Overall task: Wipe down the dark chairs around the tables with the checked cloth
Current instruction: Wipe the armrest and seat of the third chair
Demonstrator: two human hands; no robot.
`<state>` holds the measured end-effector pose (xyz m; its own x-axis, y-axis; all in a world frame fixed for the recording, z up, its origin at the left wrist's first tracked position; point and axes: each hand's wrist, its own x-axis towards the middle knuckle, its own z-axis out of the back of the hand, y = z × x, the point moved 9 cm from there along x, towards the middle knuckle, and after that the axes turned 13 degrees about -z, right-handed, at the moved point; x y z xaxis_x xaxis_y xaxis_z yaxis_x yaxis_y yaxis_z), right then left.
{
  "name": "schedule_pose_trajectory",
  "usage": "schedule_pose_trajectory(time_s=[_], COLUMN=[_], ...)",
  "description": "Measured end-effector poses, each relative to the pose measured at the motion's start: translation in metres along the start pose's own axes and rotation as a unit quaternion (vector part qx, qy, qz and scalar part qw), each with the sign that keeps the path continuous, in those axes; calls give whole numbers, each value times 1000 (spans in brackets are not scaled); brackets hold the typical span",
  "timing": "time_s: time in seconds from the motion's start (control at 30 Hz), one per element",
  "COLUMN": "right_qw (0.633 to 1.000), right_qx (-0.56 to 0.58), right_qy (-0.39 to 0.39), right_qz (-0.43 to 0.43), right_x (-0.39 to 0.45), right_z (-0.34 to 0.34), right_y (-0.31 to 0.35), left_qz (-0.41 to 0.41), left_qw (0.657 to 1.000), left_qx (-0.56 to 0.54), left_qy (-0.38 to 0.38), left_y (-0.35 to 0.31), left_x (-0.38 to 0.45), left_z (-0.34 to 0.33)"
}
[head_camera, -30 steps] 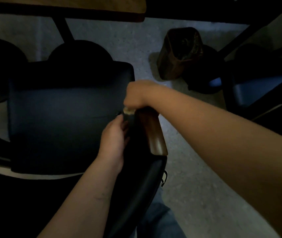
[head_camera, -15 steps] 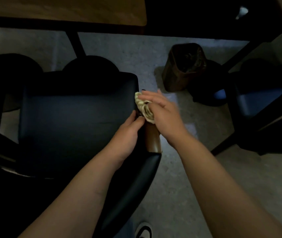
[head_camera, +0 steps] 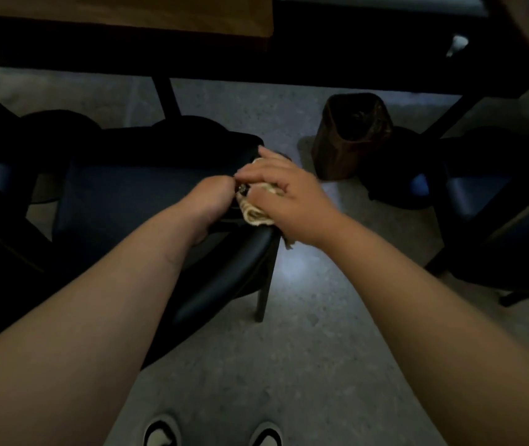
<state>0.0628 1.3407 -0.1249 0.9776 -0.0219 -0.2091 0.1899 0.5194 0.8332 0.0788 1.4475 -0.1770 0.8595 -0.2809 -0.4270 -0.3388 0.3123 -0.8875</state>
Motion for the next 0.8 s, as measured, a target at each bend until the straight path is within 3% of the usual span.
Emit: schedule_pose_trajectory(time_s=[0.17,0.27,0.37,0.43,0.53,0.63,0.8], right_qw=[996,987,929,888,824,745,703], right_qx=[22,121,311,407,492,542,531], right_qy=[36,-90,-185,-191,-160,-118,-90], right_qz=[-78,-54,-70,-95,-233,-370,-464], right_x=[11,-29,-79,-89,-71,-52,-26], right_z=[-1,4,-8,-26,-44,-51,-62], right_y=[-6,0,-9,-18,-41,-64,-93], left_qz=[5,-29,-43,-52,-51,-35,-4], left_qw=[999,999,998,997,997,997,997], left_qx=[-43,-22,-30,-35,-29,-37,-43], left_qy=[7,30,44,48,49,55,56], left_y=[1,-5,-11,-16,-20,-19,-12], left_x=[1,-1,-6,-7,-5,-4,0], left_z=[-4,-11,-16,-22,-33,-38,-40])
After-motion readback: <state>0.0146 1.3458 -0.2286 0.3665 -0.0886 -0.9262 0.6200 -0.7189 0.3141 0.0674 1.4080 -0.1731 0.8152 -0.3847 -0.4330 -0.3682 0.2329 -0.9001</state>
